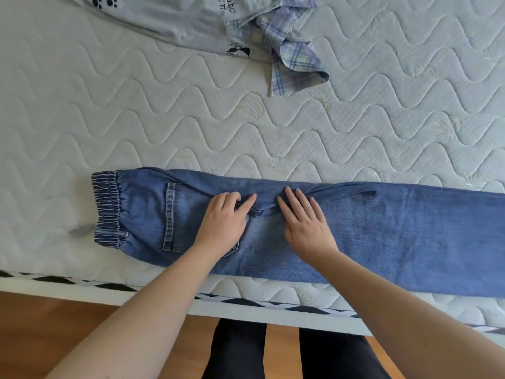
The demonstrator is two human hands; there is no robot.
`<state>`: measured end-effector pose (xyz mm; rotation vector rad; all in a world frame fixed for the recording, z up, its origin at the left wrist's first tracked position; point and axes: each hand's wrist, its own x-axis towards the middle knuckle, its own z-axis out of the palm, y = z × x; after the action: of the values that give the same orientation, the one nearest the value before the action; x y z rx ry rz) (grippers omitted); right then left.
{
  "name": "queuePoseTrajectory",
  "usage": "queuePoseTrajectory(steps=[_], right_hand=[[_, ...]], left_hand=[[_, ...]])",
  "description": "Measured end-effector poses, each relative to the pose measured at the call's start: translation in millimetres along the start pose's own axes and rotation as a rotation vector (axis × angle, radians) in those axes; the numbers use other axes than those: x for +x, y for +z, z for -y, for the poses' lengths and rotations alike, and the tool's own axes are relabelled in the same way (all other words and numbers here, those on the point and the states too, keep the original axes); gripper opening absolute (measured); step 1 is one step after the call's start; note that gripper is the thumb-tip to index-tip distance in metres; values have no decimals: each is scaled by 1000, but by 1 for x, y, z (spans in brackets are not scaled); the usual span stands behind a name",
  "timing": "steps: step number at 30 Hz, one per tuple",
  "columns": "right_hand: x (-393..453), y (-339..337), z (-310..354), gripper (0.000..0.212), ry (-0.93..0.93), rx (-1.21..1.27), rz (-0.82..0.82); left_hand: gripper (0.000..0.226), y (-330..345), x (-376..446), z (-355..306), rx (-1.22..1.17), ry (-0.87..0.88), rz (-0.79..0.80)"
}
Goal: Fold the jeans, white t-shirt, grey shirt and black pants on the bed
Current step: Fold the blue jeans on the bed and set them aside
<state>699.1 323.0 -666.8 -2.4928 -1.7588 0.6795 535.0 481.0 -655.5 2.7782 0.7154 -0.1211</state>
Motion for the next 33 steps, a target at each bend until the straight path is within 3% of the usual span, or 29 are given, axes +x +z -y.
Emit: queuePoseTrajectory(steps=[5,8,11,15,20,23,25,29,33], right_hand=[[23,-15,26,44,62,229,-187],[48,-14,41,52,115,279,-139],[57,2,41,58,114,214,-57],[43,16,18,60,91,55,-27],[10,14,-56,65,330,-37,-4],[-22,4,-115,68,497,-25,32],[-36,-4,-137,70,496,-63,71],[-33,-13,-137,71,457,-37,68],[-38,-24,-124,66,467,90,-17]], left_hand=[[20,-10,29,5,-173,-199,17],[42,0,37,2,-38,-251,-27],[59,21,28,-13,-54,-288,18],[64,45,13,-12,39,-292,103],[64,47,16,-9,95,-294,188],[66,36,18,0,149,-254,248],[67,28,21,6,209,-196,254],[58,16,31,-3,231,6,268],[64,4,49,-33,156,86,289]])
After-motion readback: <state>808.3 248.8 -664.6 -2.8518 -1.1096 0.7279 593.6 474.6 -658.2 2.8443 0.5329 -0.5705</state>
